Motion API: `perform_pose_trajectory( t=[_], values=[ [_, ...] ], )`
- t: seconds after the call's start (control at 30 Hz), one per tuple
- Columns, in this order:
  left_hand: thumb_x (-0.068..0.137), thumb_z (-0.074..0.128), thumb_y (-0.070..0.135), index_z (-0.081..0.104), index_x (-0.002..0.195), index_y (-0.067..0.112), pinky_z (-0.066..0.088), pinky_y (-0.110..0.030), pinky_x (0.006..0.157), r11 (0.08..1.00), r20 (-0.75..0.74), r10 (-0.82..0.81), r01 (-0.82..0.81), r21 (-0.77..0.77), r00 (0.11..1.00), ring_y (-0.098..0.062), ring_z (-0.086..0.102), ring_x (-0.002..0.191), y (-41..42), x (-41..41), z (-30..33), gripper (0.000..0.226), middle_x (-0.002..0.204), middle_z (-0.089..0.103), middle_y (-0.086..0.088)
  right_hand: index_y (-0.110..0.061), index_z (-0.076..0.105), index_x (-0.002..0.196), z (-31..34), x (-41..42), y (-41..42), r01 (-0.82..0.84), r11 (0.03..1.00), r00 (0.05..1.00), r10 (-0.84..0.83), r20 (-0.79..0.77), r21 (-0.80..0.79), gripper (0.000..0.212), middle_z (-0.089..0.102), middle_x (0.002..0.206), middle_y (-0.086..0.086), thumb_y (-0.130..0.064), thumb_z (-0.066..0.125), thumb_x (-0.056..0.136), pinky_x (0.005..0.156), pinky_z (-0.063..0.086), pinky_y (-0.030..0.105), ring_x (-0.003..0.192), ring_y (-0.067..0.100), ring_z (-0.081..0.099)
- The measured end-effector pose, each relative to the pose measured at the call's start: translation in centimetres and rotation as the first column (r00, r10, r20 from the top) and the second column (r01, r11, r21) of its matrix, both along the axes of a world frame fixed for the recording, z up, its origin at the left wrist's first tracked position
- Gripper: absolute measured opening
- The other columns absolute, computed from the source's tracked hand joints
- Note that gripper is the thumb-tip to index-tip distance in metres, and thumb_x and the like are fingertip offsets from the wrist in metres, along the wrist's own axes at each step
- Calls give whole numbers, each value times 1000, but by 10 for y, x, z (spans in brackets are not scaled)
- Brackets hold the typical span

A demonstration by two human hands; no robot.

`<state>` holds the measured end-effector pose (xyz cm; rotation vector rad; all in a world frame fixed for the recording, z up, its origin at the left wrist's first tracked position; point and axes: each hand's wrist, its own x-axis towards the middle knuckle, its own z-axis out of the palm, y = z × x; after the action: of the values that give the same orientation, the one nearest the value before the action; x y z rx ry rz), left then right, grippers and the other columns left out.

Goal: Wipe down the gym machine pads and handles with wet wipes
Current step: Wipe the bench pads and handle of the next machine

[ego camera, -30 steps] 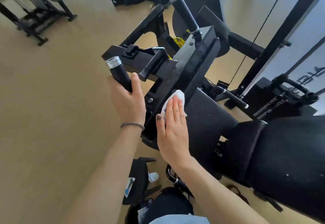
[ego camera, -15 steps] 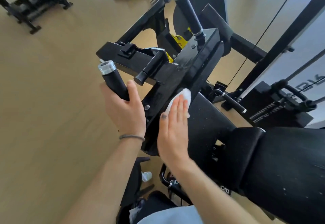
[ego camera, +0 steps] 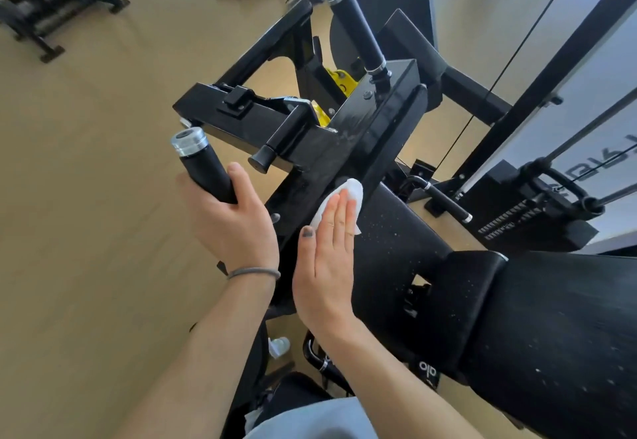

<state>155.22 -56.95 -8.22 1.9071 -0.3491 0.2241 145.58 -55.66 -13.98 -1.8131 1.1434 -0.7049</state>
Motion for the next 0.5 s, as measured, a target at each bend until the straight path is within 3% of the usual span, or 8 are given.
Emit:
perform_pose_trajectory(
  t=[0.1, 0.17, 0.27, 0.37, 0.5],
  values=[
    [96, 57, 24, 54, 104, 2, 36, -4, 61, 998, -32, 64, -65, -8, 997, 8, 52, 70, -5, -6, 3, 23, 80, 48, 17, -19, -12, 156, -8, 2, -51, 8, 999, 1000, -7, -22, 31, 65, -21, 163, -10, -49, 3, 101, 125, -11, 28, 151, 4, -23],
    [97, 56, 20, 54, 105, 1, 37, -3, 57, 995, -30, 103, -103, 10, 994, 13, 52, 68, -9, -11, 4, 21, 78, 45, 17, -9, -7, 160, -6, 7, -119, 44, 997, 998, -40, -49, 69, 66, -19, 167, -1, -42, 2, 104, 126, -11, 33, 153, 11, -21],
    [97, 54, 23, 53, 107, 3, 37, -4, 54, 986, -13, 166, -165, 35, 986, 13, 53, 67, -12, -13, 7, 23, 76, 45, 17, -9, -2, 161, 10, 8, -183, 123, 974, 992, -122, -18, 188, 59, -13, 170, 1, -36, 12, 111, 126, -10, 36, 154, 10, -17],
    [95, 51, 31, 53, 108, 7, 33, -8, 53, 969, -7, 241, -240, 55, 971, 2, 52, 67, -14, -10, 4, 27, 78, 49, 13, -11, -4, 161, 15, 2, -130, 36, 991, 999, -38, 15, 132, 64, -15, 169, -1, -43, 12, 108, 126, -11, 32, 153, 6, -20],
    [94, 50, 34, 52, 108, 12, 34, -17, 54, 951, 23, 299, -300, 80, 954, -8, 50, 69, -17, -11, 1, 26, 78, 48, 14, -14, -12, 158, -1, -23, -37, -192, 981, 977, 190, -95, -9, 67, -23, 166, -2, -50, 3, 103, 126, -11, 31, 151, 7, -26]
  ],
)
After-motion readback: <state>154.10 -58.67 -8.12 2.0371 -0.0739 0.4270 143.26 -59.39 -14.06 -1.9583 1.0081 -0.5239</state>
